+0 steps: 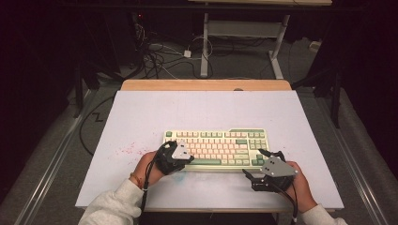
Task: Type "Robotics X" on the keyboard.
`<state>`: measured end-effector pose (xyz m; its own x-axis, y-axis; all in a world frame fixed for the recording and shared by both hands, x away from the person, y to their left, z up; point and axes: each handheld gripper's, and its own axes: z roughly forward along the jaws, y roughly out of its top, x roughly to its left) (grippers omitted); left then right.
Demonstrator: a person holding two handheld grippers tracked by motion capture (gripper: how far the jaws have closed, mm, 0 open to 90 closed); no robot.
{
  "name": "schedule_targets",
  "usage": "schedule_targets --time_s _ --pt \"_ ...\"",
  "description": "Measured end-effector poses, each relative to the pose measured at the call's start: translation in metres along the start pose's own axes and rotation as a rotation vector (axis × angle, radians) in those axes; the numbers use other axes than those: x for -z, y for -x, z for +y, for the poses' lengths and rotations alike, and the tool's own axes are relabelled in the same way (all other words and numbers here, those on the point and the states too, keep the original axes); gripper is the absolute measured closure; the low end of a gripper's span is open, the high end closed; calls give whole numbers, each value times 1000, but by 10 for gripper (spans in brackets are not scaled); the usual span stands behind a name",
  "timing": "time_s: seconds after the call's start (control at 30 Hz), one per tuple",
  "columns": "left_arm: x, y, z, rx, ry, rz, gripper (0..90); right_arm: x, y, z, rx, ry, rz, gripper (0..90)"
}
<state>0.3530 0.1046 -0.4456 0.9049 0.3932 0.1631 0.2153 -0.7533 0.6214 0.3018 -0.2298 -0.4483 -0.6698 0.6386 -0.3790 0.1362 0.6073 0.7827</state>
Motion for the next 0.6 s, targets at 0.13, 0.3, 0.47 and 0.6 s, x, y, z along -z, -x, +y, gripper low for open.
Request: schedule_targets --time_s 0.13,0.3,0.47,0.6 --pt "-1 0 0 1 -2 -2 866 0 0 0 -1 -1 -3 164" --pt "-2 0 0 -3 -6 3 866 0 0 0 0 0 -5 165" --pt "-3 0 -1 -3 -10 4 866 0 0 0 1 -3 -6 167" --pt "-3 0 -1 -3 -10 7 866 -1 -1 0 3 -4 -8 170"
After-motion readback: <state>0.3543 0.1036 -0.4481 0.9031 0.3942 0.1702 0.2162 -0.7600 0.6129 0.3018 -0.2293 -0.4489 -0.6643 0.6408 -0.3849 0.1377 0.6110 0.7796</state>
